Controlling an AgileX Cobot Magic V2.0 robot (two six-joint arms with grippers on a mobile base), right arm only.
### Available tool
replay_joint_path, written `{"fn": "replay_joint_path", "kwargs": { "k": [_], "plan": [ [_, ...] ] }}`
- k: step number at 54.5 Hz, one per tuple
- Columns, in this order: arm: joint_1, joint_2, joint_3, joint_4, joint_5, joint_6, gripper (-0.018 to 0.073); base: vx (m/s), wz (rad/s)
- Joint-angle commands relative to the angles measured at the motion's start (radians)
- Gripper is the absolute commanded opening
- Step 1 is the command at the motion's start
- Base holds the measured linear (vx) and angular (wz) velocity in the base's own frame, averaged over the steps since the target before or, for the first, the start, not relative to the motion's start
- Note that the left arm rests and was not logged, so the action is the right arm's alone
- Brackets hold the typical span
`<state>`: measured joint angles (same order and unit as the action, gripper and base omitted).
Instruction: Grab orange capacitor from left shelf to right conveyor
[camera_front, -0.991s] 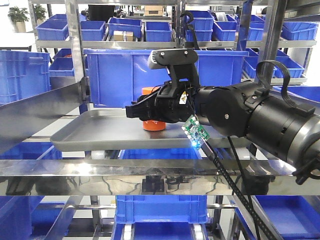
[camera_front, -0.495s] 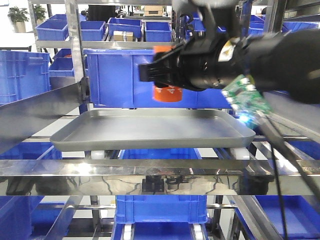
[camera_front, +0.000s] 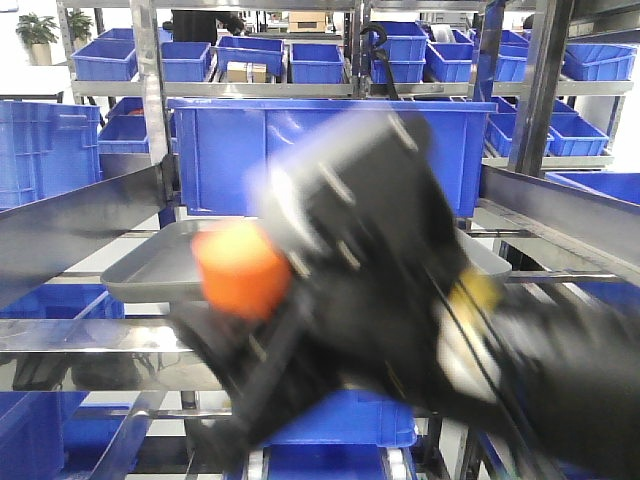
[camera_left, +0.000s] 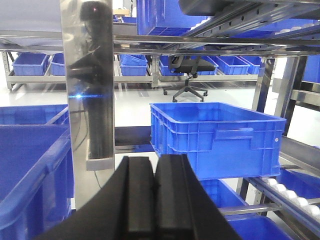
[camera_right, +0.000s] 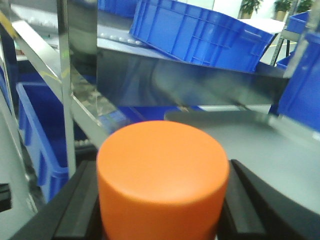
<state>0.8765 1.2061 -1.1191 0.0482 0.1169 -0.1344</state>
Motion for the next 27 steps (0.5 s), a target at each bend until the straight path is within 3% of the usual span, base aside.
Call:
{"fn": "replay_joint_path", "kwargs": {
  "k": [1,10,27],
  "plan": [
    [0.002,-0.092,0.100,0.034,-0.184,0.046,-0.0011,0.00,0.00],
    [0.002,-0.178,0.241,0.036,-0.221,0.018,-0.0011,0.00,0.00],
    [0.002,-0.195,0.252,0.037,-0.211,0.019,-0.0011,0.00,0.00]
  ]
}}
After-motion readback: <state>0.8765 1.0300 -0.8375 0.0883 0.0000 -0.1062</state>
